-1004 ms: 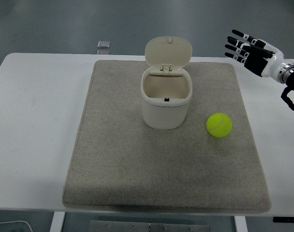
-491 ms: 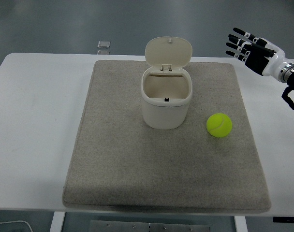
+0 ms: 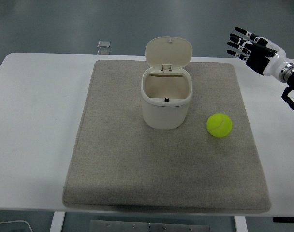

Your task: Pick up the tennis ball and place it in the box.

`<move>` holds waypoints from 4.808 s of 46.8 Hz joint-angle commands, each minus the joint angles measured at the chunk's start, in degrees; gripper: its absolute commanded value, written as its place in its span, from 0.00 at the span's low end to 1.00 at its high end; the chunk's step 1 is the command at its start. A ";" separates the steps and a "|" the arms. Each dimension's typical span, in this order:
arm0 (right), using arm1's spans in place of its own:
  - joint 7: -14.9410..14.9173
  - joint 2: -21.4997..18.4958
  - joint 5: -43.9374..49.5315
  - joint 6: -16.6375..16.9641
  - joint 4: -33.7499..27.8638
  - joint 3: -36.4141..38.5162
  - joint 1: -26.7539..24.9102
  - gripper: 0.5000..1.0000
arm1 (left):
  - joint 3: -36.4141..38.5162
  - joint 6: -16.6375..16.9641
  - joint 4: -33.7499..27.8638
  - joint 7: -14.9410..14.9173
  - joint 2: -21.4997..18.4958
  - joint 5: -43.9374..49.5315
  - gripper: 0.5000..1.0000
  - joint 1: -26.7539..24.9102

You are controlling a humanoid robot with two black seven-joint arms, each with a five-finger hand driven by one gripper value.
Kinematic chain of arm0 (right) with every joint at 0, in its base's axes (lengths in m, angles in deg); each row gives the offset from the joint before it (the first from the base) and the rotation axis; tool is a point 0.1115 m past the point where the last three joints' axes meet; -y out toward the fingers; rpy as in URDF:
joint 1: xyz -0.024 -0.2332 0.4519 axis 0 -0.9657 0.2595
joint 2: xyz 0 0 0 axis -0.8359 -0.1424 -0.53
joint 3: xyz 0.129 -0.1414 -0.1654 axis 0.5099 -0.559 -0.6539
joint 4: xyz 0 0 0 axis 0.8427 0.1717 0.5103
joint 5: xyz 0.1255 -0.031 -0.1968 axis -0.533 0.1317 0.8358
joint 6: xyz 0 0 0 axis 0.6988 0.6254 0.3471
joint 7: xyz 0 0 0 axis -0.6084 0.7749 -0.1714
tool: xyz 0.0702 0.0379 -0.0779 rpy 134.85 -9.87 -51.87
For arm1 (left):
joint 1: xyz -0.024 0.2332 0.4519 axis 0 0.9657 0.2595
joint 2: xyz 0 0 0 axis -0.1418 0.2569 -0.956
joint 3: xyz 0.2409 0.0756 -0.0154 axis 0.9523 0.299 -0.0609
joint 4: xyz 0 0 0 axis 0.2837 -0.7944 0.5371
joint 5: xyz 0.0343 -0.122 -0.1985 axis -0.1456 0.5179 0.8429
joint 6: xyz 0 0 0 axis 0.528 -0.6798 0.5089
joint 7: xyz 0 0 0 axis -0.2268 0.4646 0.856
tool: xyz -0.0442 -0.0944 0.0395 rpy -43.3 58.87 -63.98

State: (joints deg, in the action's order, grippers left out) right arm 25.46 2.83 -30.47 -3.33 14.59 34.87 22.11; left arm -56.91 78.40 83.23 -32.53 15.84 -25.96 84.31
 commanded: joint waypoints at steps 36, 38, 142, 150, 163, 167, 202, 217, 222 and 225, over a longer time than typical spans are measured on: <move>0.00 0.58 4.84 0.69 0.53 0.15 0.06 0.83 | 0.00 0.00 0.01 0.00 0.00 0.00 0.98 0.00; 0.00 0.75 4.84 0.69 0.61 0.15 0.14 0.83 | 0.00 0.00 0.01 0.00 0.00 0.00 0.98 0.00; -20.57 18.25 61.88 9.74 26.72 -3.45 -11.37 0.83 | 0.00 0.00 0.01 0.00 0.00 0.00 0.98 0.00; -21.36 16.49 65.56 6.58 26.72 -3.45 -12.95 0.83 | 0.00 0.00 0.01 0.00 0.00 0.00 0.98 0.00; -22.59 16.31 68.55 5.35 26.72 -4.15 -13.39 0.82 | 0.09 0.00 0.01 0.00 0.00 0.00 0.98 0.00; -23.29 16.31 69.35 4.12 26.72 -4.51 -13.48 0.82 | 0.00 0.00 0.01 0.00 0.00 0.00 0.98 0.00; -25.84 16.31 74.71 -2.47 26.63 -8.37 -13.83 0.70 | 0.00 0.00 0.01 0.00 0.00 0.00 0.98 0.00; -27.51 16.31 77.00 -2.65 26.19 -8.37 -13.83 0.45 | 0.00 0.00 0.01 0.00 0.00 0.00 0.98 0.00; -27.51 16.31 77.00 -2.65 26.19 -8.37 -13.83 0.43 | 0.00 0.00 0.01 0.00 0.00 0.00 0.98 0.00; -27.51 16.31 77.08 -2.65 26.19 -8.37 -13.83 0.40 | 0.00 0.00 0.01 0.00 0.00 0.00 0.98 0.00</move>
State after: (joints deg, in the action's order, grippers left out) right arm -2.09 19.14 46.53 -5.99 40.79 26.49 8.25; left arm -56.91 78.41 83.24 -32.53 15.84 -25.96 84.31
